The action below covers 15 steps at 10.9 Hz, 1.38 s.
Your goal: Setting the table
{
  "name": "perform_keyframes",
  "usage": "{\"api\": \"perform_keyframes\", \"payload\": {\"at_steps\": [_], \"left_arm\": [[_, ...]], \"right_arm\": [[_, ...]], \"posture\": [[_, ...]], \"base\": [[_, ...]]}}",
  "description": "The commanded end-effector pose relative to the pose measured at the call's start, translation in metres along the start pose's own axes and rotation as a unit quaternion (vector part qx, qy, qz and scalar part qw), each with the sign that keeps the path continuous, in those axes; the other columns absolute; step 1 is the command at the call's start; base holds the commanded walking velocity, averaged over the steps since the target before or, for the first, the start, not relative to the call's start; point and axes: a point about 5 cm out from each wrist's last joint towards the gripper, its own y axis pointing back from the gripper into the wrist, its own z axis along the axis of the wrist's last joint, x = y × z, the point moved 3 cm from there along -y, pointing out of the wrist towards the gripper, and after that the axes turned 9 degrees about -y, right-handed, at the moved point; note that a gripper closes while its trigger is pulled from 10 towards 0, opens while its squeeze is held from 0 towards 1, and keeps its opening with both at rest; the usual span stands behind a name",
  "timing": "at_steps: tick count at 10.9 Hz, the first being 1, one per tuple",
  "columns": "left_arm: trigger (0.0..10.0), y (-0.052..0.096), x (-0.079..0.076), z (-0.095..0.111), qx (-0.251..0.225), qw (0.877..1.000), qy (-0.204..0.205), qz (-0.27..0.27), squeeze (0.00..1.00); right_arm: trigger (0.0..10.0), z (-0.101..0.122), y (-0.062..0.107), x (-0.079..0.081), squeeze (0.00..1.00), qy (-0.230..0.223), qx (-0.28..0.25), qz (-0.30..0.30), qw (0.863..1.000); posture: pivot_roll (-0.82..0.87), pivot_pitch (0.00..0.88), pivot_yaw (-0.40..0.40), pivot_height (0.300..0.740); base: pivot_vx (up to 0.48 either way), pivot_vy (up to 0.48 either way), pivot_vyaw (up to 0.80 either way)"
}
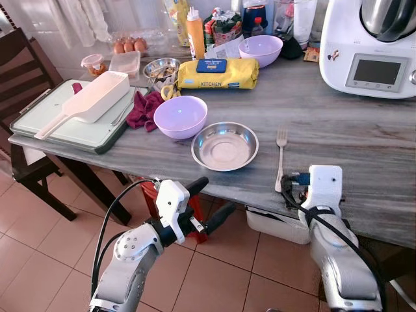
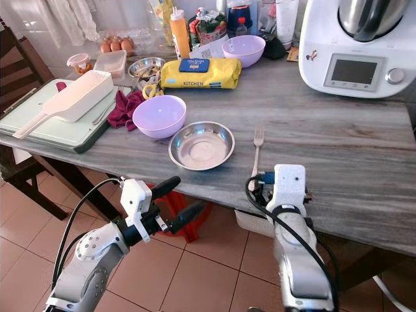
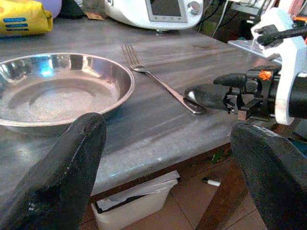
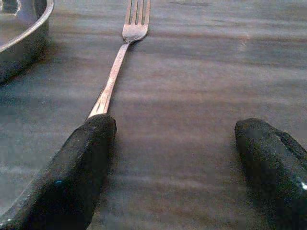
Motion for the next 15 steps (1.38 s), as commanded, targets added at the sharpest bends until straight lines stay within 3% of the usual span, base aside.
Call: {"api": "perform_keyframes", "payload": {"at_steps": [1, 9, 10, 11, 12, 15], "left_arm": [[10.0, 0.004, 0.002, 0.002, 0.004, 1.000, -0.009, 0.003, 0.00], [10.0, 0.002, 0.004, 0.005, 0.005, 1.000, -0.009, 0.003, 0.00], [10.0, 0.003, 0.003, 0.004, 0.005, 1.000, -0.009, 0.004, 0.00], [10.0, 0.004, 0.002, 0.004, 0.006, 1.000, -0.008, 0.005, 0.00], [10.0, 0.004, 0.001, 0.004, 0.006, 1.000, -0.008, 0.005, 0.00], [10.0, 0.004, 0.000, 0.003, 0.006, 1.000, -0.006, 0.004, 0.00]], "right_arm": [[10.0, -0.006, -0.002, 0.009, 0.27, -0.006, 0.015, 0.017, 1.000], [10.0, 0.003, -0.004, 0.028, 0.27, -0.037, -0.008, 0.054, 0.998], [10.0, 0.007, -0.004, 0.026, 0.27, -0.034, -0.021, 0.051, 0.998], [10.0, 0.026, 0.001, 0.021, 0.27, -0.006, -0.081, 0.043, 0.996], [10.0, 0.033, 0.005, 0.011, 0.27, 0.020, -0.105, 0.017, 0.994], [10.0, 0.022, 0.013, -0.011, 0.27, 0.048, -0.087, -0.028, 0.995]], "posture": [[-0.12, 0.093, 0.134, 0.740], [-0.12, 0.096, 0.137, 0.740], [-0.12, 0.096, 0.136, 0.740], [-0.12, 0.098, 0.135, 0.740], [-0.13, 0.099, 0.135, 0.740], [-0.13, 0.102, 0.137, 0.740]], "base": [[0.000, 0.000, 0.00], [0.000, 0.000, 0.00], [0.000, 0.000, 0.00], [0.000, 0.000, 0.00], [0.000, 0.000, 0.00], [0.000, 0.000, 0.00]]}}
